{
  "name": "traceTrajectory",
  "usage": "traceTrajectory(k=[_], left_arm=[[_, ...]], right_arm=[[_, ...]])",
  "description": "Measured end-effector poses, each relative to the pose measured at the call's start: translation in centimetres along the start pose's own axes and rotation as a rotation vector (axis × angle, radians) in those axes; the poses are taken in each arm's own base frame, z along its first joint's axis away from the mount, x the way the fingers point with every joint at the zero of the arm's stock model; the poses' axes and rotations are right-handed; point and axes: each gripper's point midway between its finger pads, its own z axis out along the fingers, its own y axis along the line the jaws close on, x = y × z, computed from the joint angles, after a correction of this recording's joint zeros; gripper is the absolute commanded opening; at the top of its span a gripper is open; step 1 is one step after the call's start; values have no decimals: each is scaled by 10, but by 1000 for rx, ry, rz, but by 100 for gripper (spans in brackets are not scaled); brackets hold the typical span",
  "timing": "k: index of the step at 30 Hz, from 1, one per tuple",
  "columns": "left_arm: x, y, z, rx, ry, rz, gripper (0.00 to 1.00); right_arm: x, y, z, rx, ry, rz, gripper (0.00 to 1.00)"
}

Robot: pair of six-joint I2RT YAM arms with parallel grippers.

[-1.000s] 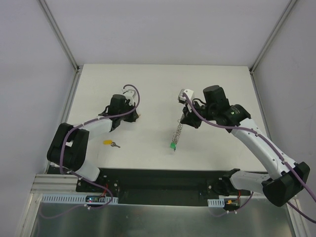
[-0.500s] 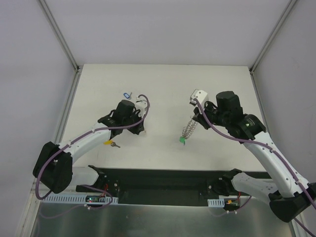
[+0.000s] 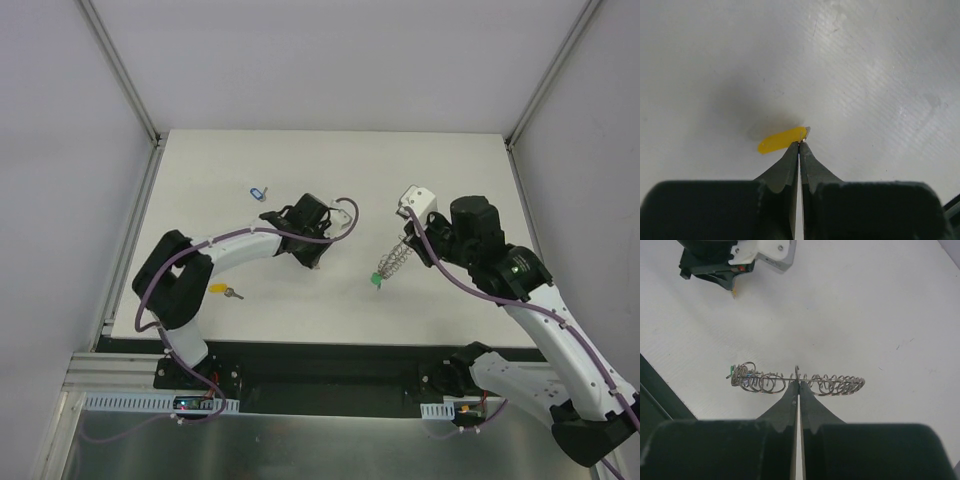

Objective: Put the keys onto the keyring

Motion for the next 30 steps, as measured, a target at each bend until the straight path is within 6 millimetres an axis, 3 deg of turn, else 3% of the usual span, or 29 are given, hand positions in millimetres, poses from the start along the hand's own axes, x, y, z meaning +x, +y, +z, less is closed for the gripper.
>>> traceTrajectory(k=[11,19,30], left_arm=[[-32,-10,44,20,36,79,0],[-43,-21,57,37,40,125,0],[-48,-23,61,39,37,134,30]], right_arm=[[9,-4,-3,38,18,5,1],[14,-6,-3,46,35,10,1],[19,-4,-4,39,56,14,1]])
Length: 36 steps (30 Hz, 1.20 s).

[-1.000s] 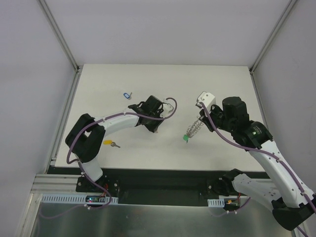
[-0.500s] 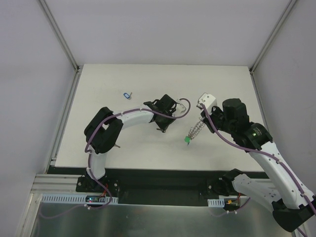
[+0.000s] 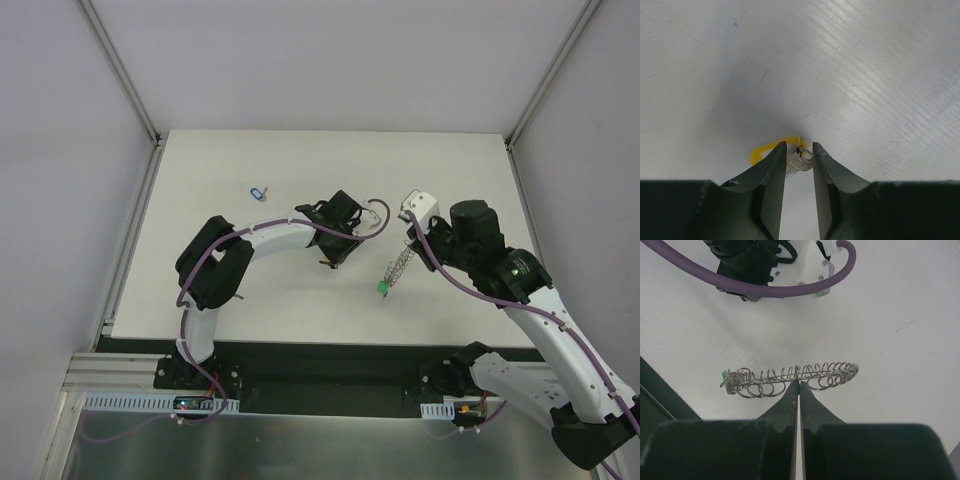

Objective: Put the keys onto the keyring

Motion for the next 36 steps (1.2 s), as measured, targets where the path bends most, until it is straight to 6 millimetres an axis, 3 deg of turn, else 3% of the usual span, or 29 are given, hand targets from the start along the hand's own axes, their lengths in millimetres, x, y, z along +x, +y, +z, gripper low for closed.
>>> traceTrajectory(k=[6,10,17,23,28,33,36], left_arm=[[-2,5,-4,-36,-4,-14,38],[-15,8,-27,-69,-62,-30,45],[-50,20,-118,-138,-347,-88,55],[-39,34,-179,-164,-569,-138,69],[-37,8,-211,-72,-717,-53,74],[-57,-32,-248,104,-872,106,73],[-62,-53,-258,209,-916,188,70]], right_arm=[[1,1,0,-6,5,2,1],[1,3,0,-16,3,2,1],[-4,10,3,-70,5,7,1],[-14,22,7,-158,-14,17,1],[-25,38,10,-265,-41,24,1],[-41,53,8,-374,-88,29,1],[-53,62,8,-433,-113,25,1]])
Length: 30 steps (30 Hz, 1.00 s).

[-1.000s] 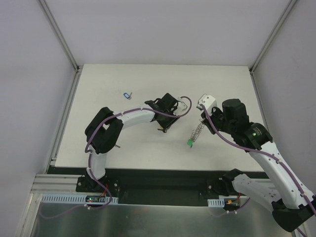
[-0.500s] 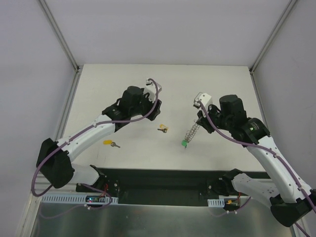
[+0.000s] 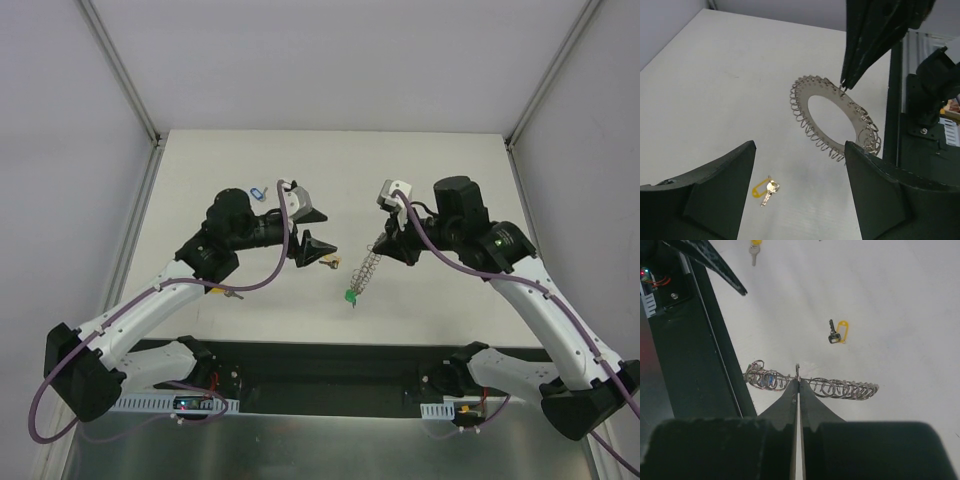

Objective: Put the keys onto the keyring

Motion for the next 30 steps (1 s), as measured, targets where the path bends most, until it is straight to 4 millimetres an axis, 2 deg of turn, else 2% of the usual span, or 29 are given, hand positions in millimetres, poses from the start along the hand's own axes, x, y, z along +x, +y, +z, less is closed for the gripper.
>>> traceTrajectory(k=[5,14,18,22,27,30], left_arm=[[0,-21,6,151,-4,-2,64],[-14,-46,15,347,-18,-2,50],[-13,-53,16,398,-15,-8,45],[-7,-55,19,423,-1,-25,36],[-1,-54,22,428,19,-44,33],[-2,-53,22,426,19,-42,23]], right_arm=[[-12,12,9,-67,-10,-24,1],[-27,28,22,-135,-6,-70,1],[-31,31,24,-144,-6,-84,1],[-33,31,27,-150,-3,-90,1],[-34,32,30,-158,4,-93,1],[-33,33,31,-161,6,-93,1]])
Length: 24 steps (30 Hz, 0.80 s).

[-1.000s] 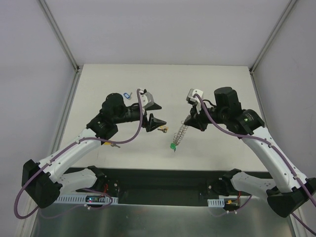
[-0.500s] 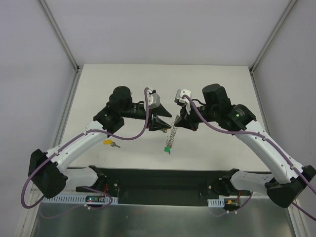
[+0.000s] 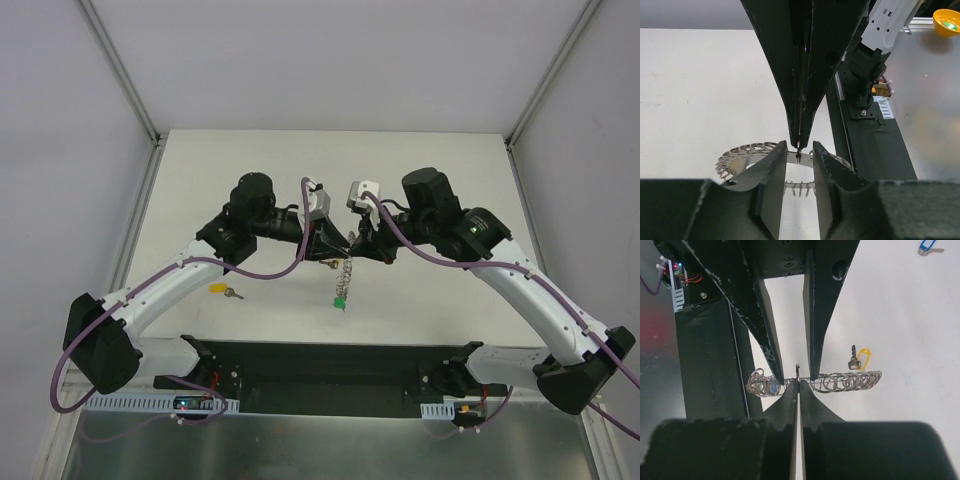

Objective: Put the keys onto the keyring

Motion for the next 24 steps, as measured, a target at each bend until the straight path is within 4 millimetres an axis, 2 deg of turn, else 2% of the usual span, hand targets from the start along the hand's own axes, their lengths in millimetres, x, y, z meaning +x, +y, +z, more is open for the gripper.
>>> traceTrajectory(k=[4,10,16,19,24], left_arm=[[-1,0,0,-3,3,-1,19],[1,1,-1,-5,10,2,26],[7,3,-2,-25,29,-17,25],[8,3,-2,-28,34,-24,21],[9,3,-2,-30,38,-31,3]], right_arm=[[0,0,1,-3,3,-3,1],[0,0,1,-3,3,-6,1],[1,0,1,-3,3,-6,1],[1,0,1,-3,4,-6,1],[1,0,1,-3,3,-6,1]])
